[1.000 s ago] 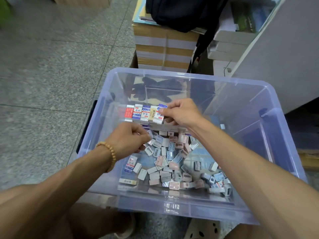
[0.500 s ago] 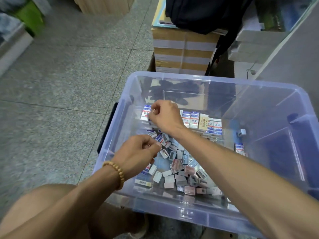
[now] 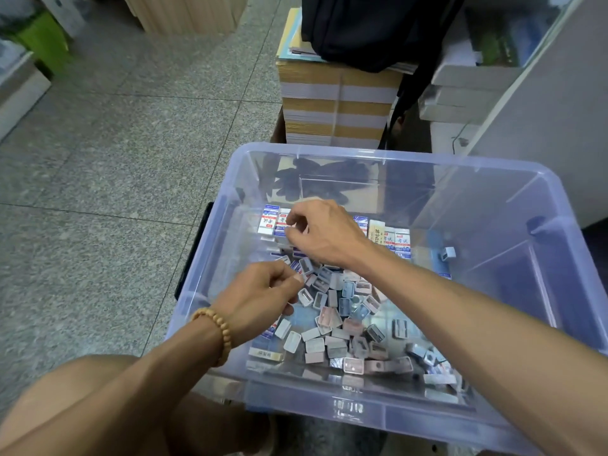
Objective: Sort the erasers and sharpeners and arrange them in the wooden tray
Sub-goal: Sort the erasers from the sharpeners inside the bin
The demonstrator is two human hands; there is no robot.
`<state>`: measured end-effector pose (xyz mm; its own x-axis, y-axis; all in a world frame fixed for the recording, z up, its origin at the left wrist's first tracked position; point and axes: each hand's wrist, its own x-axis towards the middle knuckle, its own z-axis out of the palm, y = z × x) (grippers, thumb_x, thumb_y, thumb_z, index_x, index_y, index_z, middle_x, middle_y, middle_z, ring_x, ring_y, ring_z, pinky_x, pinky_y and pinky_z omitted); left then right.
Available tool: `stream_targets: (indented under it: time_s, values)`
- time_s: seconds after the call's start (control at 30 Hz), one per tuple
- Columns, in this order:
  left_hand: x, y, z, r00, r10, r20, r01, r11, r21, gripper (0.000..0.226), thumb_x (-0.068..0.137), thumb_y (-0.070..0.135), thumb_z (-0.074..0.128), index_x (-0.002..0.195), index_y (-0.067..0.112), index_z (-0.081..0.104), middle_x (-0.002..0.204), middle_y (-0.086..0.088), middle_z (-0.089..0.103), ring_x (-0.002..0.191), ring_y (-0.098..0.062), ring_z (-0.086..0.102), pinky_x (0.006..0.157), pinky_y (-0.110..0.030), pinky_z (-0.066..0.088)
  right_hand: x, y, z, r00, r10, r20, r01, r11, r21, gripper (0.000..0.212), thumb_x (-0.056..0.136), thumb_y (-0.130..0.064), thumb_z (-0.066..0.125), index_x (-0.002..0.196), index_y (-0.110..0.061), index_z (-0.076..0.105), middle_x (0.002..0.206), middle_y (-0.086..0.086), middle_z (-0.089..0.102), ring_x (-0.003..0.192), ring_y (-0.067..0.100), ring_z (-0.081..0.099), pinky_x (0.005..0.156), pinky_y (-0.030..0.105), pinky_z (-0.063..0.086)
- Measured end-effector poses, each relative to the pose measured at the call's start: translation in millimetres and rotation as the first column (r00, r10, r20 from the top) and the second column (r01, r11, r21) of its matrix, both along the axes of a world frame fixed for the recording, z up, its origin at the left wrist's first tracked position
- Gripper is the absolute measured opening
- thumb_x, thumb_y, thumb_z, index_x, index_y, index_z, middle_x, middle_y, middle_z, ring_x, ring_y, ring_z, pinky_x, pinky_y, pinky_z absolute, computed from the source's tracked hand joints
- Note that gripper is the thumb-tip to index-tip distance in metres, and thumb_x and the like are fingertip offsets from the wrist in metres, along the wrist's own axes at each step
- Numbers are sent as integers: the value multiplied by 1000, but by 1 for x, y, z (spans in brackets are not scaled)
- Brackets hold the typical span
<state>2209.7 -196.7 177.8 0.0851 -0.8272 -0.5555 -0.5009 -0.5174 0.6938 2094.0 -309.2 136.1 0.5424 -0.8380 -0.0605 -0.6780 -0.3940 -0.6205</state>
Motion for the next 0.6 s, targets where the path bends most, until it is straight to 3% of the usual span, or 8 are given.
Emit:
stream_targets:
  time_s: [0.2, 0.33, 0.4, 0.47, 0.6]
  values:
    - [-18, -17, -8, 985, -172, 8, 173, 985, -9, 23, 98, 31, 52, 93, 12, 64, 92, -11, 70, 88, -23, 68, 79, -34, 56, -79, 17, 25, 996, -57, -64, 66, 986, 152, 11, 90, -27, 65, 91, -19, 72, 86, -5, 70, 79, 13, 62, 73, 31, 51]
    - [-33, -38, -33, 920, -384, 76, 383, 923, 34, 18, 97, 30, 54, 93, 15, 65, 89, -6, 69, 86, -21, 64, 83, -38, 55, -125, 31, 18, 947, 22, -321, 65, 964, 257, 9, 91, -28, 63, 90, -21, 69, 86, -10, 66, 85, 13, 62, 76, 30, 50]
    - [-37, -47, -51, 854, -503, 134, 500, 864, 59, 11, 95, 28, 57, 91, 20, 63, 87, 4, 67, 86, -16, 63, 79, -29, 53, -139, 35, 7, 884, 84, -460, 76, 945, 318, 18, 91, -31, 62, 93, -16, 72, 92, -3, 70, 90, 19, 63, 83, 34, 53]
    - [-42, -54, -64, 769, -615, 173, 608, 788, 99, 11, 95, 27, 58, 102, 20, 63, 99, 5, 65, 95, -17, 61, 81, -24, 49, -148, 35, -5, 807, 110, -580, 125, 928, 350, 27, 92, -32, 60, 101, -10, 72, 101, 7, 72, 95, 26, 65, 86, 39, 54]
    - [-57, -58, -82, 530, -819, 222, 798, 569, 196, 44, 97, 36, 54, 137, 16, 50, 138, -3, 51, 122, -21, 50, 98, -26, 38, -161, 31, -27, 635, 210, -743, 127, 921, 369, 32, 89, -31, 64, 117, -15, 65, 117, 8, 65, 104, 28, 61, 89, 38, 54]
